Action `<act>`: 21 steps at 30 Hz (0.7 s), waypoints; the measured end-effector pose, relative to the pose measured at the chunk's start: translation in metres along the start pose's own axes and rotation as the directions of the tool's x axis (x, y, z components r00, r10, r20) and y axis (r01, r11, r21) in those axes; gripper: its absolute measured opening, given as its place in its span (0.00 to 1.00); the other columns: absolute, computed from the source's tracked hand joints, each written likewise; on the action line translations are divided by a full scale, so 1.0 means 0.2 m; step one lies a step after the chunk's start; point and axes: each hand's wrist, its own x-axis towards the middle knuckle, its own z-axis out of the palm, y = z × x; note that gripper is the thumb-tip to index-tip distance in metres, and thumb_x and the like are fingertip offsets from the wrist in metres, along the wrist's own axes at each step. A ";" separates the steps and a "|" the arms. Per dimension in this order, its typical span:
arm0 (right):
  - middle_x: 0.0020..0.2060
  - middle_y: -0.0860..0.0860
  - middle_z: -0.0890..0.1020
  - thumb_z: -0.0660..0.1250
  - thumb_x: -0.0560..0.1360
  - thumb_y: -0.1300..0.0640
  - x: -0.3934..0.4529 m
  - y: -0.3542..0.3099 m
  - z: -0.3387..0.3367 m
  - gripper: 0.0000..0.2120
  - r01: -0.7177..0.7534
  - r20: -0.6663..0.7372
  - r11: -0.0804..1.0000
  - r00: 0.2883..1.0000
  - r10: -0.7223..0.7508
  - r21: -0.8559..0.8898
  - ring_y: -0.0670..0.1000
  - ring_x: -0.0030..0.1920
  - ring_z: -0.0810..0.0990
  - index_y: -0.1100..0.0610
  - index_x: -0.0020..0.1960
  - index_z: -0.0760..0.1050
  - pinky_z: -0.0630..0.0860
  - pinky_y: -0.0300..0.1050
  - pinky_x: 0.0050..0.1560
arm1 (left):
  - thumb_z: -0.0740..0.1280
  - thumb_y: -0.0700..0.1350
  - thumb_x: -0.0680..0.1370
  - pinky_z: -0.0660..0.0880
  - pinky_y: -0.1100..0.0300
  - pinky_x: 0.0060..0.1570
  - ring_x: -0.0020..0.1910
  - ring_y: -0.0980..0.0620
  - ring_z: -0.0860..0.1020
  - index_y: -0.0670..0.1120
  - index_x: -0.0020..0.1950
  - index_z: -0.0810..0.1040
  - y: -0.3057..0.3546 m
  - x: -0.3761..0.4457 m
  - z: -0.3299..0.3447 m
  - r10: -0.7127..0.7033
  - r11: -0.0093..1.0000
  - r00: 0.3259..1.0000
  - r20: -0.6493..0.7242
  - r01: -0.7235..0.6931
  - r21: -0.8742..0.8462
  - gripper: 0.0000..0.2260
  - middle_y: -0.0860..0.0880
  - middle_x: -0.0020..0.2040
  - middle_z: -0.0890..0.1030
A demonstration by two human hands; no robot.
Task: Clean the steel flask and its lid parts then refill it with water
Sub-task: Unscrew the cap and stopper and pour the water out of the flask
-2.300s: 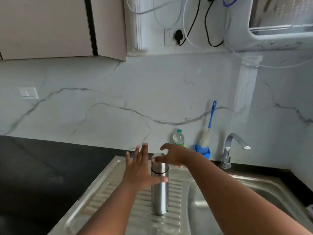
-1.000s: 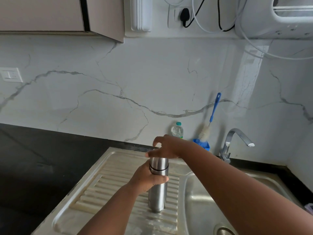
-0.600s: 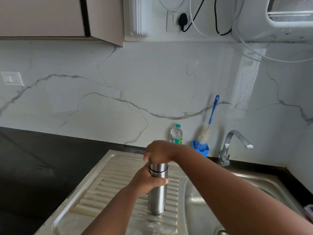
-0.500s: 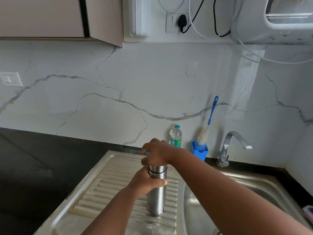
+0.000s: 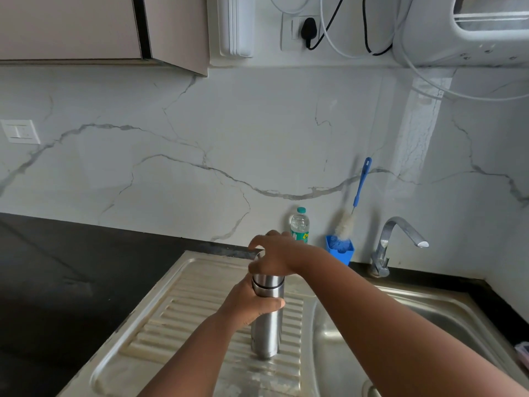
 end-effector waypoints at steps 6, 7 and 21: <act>0.44 0.50 0.77 0.63 0.67 0.26 0.00 0.01 0.02 0.33 -0.133 -0.082 0.972 0.989 0.119 -0.191 0.54 0.48 0.77 0.56 0.53 0.72 0.73 0.47 0.44 | 0.77 0.50 0.66 0.78 0.60 0.49 0.47 0.62 0.81 0.58 0.54 0.77 0.00 0.00 0.00 -0.005 1.000 1.000 0.007 0.005 -0.009 0.19 0.58 0.46 0.84; 0.40 0.49 0.76 0.64 0.68 0.29 0.01 0.01 0.02 0.29 -0.118 -0.086 0.979 0.991 0.105 -0.166 0.52 0.44 0.77 0.55 0.49 0.71 0.72 0.45 0.40 | 0.78 0.50 0.66 0.78 0.61 0.48 0.46 0.62 0.81 0.59 0.55 0.76 0.00 -0.01 0.00 -0.008 1.000 1.000 0.003 0.008 -0.014 0.20 0.58 0.45 0.84; 0.54 0.49 0.73 0.69 0.70 0.59 0.01 0.00 -0.07 0.23 0.127 0.120 0.992 0.984 -0.129 0.022 0.52 0.52 0.73 0.52 0.65 0.72 0.72 0.43 0.46 | 0.77 0.51 0.65 0.80 0.51 0.55 0.48 0.58 0.82 0.56 0.54 0.78 -0.01 0.00 -0.01 0.009 0.999 0.999 0.032 -0.007 -0.041 0.20 0.55 0.47 0.85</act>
